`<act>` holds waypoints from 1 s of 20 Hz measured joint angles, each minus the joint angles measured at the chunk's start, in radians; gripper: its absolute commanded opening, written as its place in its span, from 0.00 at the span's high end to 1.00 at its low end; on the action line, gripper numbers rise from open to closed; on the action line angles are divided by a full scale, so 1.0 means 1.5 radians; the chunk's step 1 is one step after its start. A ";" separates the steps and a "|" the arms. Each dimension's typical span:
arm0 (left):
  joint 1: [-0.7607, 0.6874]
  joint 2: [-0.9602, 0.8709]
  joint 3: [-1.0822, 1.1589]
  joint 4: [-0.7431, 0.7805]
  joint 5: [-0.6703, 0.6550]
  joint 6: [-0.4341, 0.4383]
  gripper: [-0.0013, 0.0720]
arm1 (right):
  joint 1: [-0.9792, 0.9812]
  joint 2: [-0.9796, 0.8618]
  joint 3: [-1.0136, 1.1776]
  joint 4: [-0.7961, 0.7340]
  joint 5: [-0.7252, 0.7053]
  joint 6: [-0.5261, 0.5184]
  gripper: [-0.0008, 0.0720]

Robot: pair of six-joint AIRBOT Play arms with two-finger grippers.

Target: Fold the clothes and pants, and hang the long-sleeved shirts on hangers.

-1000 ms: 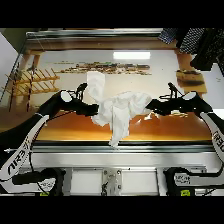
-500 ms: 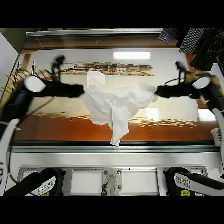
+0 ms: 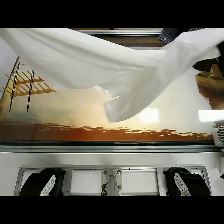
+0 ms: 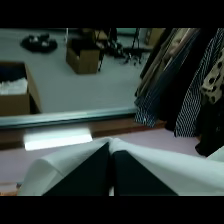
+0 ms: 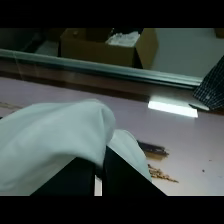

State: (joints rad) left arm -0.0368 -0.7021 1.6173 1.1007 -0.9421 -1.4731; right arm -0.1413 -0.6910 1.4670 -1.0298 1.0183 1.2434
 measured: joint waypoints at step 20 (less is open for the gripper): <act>-0.022 -0.497 -0.017 -0.046 0.047 -0.048 0.14 | 0.174 -0.109 -0.040 -0.215 0.097 0.143 0.97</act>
State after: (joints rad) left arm -0.0700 -1.4475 1.5921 1.0313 -0.8715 -1.5452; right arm 0.1200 -0.8551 1.4063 -1.3521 1.1641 1.4574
